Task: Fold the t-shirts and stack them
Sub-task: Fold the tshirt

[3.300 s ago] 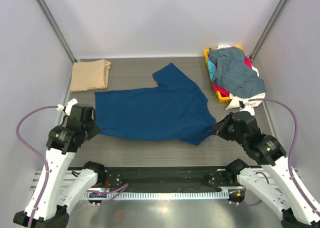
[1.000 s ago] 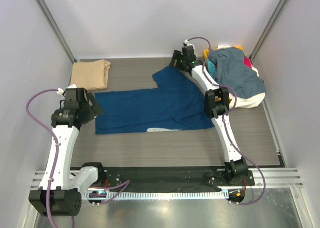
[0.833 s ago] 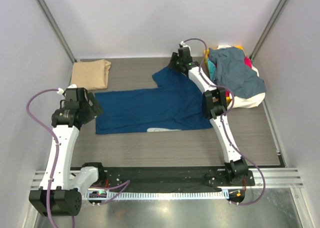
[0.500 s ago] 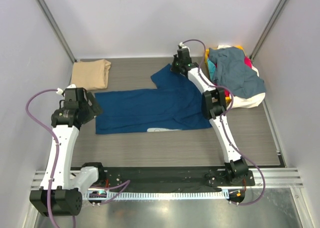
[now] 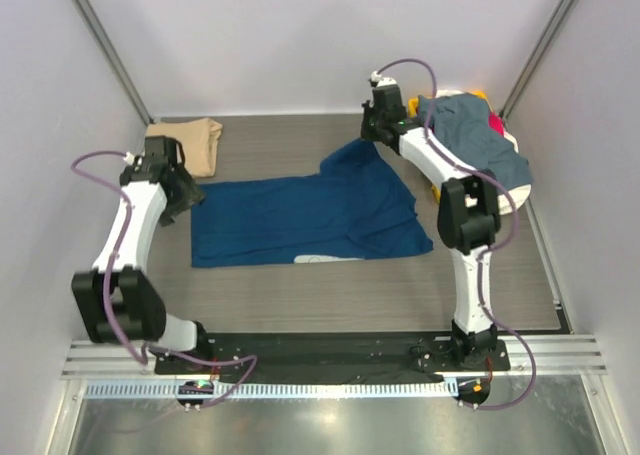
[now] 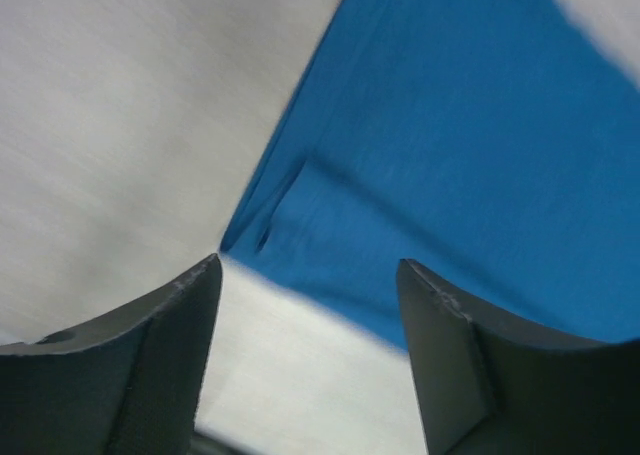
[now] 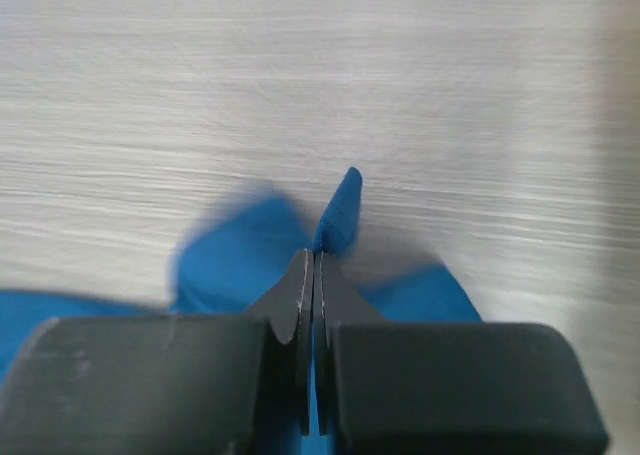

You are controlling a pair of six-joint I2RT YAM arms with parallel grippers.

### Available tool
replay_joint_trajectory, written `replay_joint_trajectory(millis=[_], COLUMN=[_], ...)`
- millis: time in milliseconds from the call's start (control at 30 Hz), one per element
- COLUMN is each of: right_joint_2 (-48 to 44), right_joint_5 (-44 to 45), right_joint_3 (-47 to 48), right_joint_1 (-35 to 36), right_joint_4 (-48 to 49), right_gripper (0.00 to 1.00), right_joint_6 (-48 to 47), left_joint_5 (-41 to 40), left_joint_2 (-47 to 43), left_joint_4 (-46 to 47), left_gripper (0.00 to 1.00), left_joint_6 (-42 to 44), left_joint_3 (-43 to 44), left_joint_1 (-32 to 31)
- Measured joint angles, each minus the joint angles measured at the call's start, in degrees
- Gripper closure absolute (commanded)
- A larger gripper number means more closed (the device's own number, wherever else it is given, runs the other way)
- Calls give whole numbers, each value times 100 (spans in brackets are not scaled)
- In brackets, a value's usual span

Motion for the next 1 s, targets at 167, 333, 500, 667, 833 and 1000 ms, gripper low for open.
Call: replay_joint_trajectory(millis=[167, 333, 500, 667, 833, 1000], right_joint_2=[-1340, -1611, -1622, -1746, -2002, -2210], right_joint_5=[-2, -315, -514, -616, -730, -787], right_joint_3=[-1067, -1622, -2288, -2599, -2780, -2927], right_joint_1=[0, 28, 114, 177, 210, 214], right_joint_4=[494, 844, 826, 811, 881, 973], right_gripper=[99, 99, 99, 99, 99, 99], right_joint_6=[-52, 76, 179, 232, 258, 258], left_joint_5=[-2, -28, 131, 264, 415, 511], left_joint_2=[1593, 2859, 3617, 4039, 4214, 4253], left_joint_4=[348, 669, 914, 1054, 1338, 1668], left_gripper=[41, 45, 45, 45, 45, 43], left_joint_6=[-199, -317, -446, -599, -745, -887], left_joint_3=[1099, 1967, 2245, 2321, 2356, 2356], left_joint_1=[179, 376, 588, 669, 675, 680])
